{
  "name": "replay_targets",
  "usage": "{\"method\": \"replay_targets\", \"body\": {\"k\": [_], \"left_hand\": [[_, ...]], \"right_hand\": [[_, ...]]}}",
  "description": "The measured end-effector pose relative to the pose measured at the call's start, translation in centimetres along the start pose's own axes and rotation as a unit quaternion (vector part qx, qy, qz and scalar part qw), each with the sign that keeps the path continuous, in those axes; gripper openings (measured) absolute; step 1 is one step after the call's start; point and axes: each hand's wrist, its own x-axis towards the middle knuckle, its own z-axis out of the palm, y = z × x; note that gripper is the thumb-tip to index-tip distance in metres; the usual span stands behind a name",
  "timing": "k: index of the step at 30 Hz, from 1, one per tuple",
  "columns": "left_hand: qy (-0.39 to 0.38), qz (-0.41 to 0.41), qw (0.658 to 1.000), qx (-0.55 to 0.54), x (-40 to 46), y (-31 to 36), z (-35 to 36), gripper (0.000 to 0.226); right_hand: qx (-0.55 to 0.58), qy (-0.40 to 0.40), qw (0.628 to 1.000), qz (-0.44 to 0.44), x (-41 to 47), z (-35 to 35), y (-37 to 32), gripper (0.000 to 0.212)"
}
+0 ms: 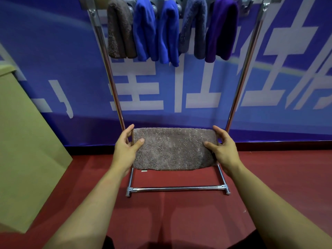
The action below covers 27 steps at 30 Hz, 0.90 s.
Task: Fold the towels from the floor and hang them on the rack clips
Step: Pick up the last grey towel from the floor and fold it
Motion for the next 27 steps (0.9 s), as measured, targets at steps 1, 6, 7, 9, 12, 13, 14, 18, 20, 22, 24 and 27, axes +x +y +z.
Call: {"method": "replay_targets", "body": {"k": [1,6,7,9,12,13,14,18,20,22,24,27], "left_hand": [[0.008,-0.002,1.000,-0.009,0.08,-0.02,-0.17,0.065],[0.045,0.008,0.999,-0.001,0.54,-0.60,-0.79,0.058],[0.053,0.013,0.999,-0.001,0.44,-0.49,-0.67,0.054],[0.058,0.027,0.998,0.008,0.23,-0.30,-0.47,0.041],[0.052,0.049,0.996,0.047,0.11,-0.30,-0.55,0.017],[0.051,0.053,0.996,0.054,0.15,-0.34,-0.61,0.013],[0.050,0.055,0.995,0.061,0.15,-0.35,-0.64,0.012],[0.010,0.042,0.996,0.074,0.33,-0.22,-0.67,0.020],[-0.028,0.025,0.994,0.101,0.45,-0.45,-0.76,0.029],[-0.047,0.016,0.988,0.145,0.43,-0.63,-0.78,0.038],[-0.054,0.024,0.974,0.220,0.34,-0.70,-0.67,0.045],[-0.062,0.046,0.948,0.309,0.07,-0.45,-0.44,0.047]], "right_hand": [[-0.005,0.008,1.000,0.001,0.10,-0.14,0.09,0.070],[-0.004,0.018,1.000,0.022,0.10,-0.29,0.25,0.071],[-0.026,0.023,0.999,0.011,0.08,-0.24,0.27,0.070],[-0.056,0.033,0.998,-0.004,0.03,-0.18,0.25,0.065],[-0.023,0.023,0.999,0.007,0.06,-0.15,0.19,0.048],[-0.018,0.021,1.000,0.006,0.10,-0.15,0.18,0.042],[-0.019,0.019,1.000,0.003,0.18,-0.16,0.19,0.036],[-0.053,0.016,0.998,-0.004,0.61,-0.51,0.49,0.029],[-0.105,0.003,0.994,-0.006,0.62,-0.70,0.62,0.035],[-0.154,-0.017,0.988,-0.006,0.48,-0.82,0.48,0.041],[-0.210,-0.038,0.977,-0.018,0.36,-0.90,0.26,0.044],[-0.287,-0.060,0.955,-0.033,0.42,-1.05,0.25,0.045]]}}
